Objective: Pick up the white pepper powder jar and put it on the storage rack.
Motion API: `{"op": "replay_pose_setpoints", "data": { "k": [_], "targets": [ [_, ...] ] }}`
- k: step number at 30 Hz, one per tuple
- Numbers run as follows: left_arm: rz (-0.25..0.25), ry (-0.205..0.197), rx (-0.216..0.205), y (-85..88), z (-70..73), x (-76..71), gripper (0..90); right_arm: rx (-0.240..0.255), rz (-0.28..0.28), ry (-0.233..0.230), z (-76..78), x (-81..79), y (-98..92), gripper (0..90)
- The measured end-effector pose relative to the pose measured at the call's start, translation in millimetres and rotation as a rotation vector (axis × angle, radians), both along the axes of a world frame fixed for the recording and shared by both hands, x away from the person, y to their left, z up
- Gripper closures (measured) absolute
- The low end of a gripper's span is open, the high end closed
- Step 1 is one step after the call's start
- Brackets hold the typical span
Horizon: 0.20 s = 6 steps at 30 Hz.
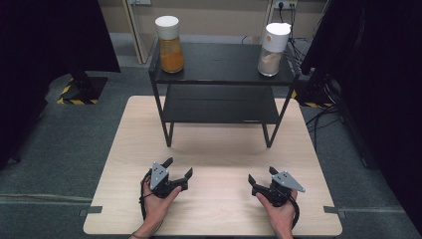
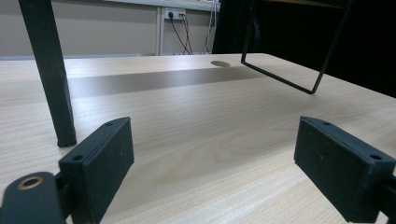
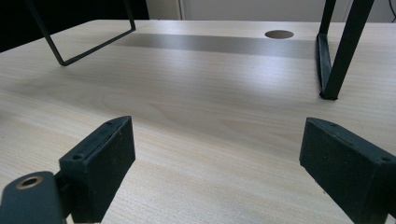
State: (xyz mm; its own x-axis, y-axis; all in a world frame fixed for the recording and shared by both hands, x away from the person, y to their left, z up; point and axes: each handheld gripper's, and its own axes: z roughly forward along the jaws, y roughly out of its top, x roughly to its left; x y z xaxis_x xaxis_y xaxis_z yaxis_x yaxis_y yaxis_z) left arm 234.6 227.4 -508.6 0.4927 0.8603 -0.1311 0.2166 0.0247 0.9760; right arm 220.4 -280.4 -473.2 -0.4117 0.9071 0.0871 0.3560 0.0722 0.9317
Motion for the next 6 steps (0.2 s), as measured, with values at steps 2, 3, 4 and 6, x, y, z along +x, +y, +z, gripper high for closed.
{"op": "replay_pose_setpoints", "data": {
  "k": [2,3,4,6],
  "targets": [
    [0.0,0.0,0.0,-0.1,0.0,0.0,11.7,0.001,-0.001,0.0,0.0,0.0,-0.1,10.7],
    [0.0,0.0,0.0,-0.1,0.1,0.1,11.6,0.001,0.0,0.0,0.0,0.1,-0.1,10.7],
    [-0.001,0.0,0.0,-0.1,0.0,0.2,11.7,0.001,0.0,0.001,0.1,0.1,0.0,10.7],
    [0.0,0.0,0.0,-0.1,0.1,0.2,11.6,0.0,0.0,0.001,0.1,0.1,0.0,10.7]
  ]
}}
